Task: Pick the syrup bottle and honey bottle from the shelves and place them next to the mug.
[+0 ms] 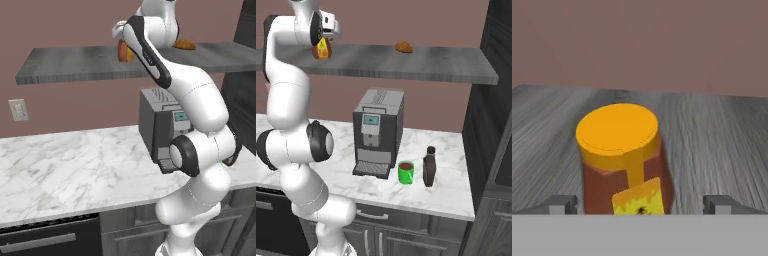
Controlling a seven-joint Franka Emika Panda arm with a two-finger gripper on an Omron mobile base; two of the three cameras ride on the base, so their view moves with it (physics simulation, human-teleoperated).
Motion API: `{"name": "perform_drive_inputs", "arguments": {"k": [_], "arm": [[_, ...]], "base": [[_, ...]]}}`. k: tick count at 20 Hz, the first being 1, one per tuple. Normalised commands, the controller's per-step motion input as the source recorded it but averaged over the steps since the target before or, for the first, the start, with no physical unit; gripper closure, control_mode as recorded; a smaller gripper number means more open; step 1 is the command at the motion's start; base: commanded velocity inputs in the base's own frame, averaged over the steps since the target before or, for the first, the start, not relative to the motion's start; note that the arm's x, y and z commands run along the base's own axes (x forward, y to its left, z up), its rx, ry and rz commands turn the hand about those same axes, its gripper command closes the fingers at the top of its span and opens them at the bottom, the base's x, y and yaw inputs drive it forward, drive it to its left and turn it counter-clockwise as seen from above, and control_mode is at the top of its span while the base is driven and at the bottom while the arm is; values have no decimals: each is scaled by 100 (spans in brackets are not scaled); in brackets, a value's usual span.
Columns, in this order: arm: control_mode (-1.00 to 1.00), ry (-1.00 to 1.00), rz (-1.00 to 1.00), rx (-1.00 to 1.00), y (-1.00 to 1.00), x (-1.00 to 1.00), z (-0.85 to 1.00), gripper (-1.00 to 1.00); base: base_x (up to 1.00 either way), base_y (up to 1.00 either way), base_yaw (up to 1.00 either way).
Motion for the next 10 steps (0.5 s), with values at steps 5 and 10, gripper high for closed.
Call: {"name": "perform_drive_inputs", "arguments": {"k": [5, 10], "arm": [[-100, 0, 0, 0, 8, 0, 0, -100], [-100, 0, 0, 0, 2, 0, -8, -100]], "base": [[0, 0, 0], [0, 0, 0]]}}
